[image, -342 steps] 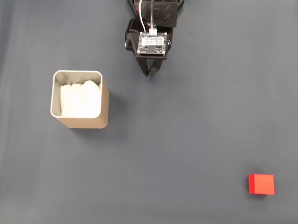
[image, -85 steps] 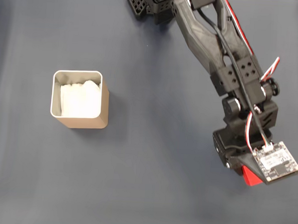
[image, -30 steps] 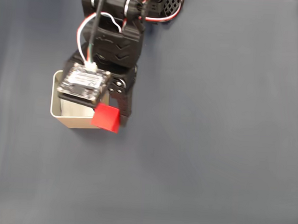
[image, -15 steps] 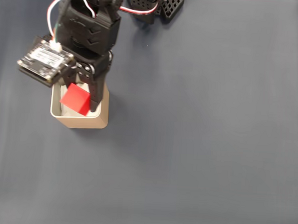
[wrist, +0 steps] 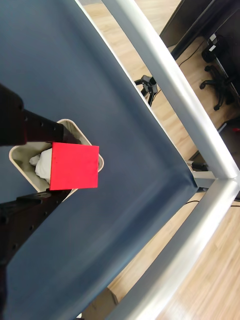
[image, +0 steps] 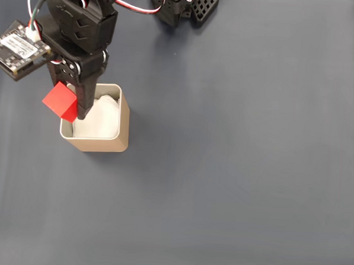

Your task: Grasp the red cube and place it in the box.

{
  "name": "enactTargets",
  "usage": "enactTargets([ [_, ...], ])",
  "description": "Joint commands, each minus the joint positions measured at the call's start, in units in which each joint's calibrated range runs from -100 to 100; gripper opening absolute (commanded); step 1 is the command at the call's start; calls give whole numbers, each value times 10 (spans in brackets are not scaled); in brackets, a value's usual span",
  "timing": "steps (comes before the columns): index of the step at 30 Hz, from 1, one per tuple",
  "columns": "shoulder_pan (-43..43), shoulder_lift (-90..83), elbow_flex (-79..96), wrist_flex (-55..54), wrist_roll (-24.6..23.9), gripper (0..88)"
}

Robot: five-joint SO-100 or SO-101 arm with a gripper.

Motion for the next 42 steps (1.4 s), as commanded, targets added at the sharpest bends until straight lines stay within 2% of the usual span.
enactTargets([
  [1, 8, -19, 5, -13, -6, 106],
  [25, -12, -117, 89, -29, -1, 115],
  [42, -30, -116, 89, -41, -3, 119],
])
